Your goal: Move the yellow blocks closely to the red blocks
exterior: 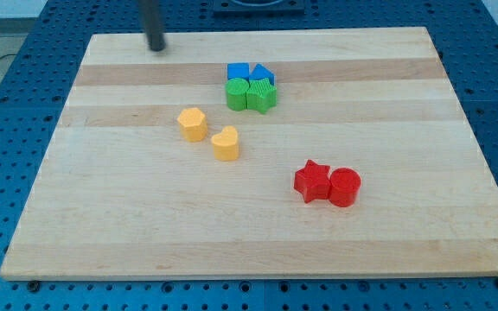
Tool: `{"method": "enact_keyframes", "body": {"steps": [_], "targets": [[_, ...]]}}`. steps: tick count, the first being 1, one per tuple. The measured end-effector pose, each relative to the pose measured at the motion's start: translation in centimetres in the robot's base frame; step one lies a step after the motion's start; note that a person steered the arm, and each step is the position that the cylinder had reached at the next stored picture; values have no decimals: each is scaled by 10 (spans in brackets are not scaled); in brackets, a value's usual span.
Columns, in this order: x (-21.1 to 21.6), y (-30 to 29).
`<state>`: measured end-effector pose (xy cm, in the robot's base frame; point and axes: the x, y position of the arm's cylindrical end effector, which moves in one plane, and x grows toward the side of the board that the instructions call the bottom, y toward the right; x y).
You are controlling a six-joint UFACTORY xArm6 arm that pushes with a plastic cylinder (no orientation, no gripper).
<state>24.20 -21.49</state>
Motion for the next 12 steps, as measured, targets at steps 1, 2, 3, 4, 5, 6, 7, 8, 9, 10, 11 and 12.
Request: {"method": "enact_keyframes", "body": {"steps": [1, 2, 3, 4, 5, 6, 7, 8, 9, 10, 11, 12], "targets": [[55, -45], [91, -49], [122, -43], [145, -27], [162, -8], [161, 5], [146, 5], [146, 20], [146, 52], [149, 85], [170, 99], [195, 116]]}}
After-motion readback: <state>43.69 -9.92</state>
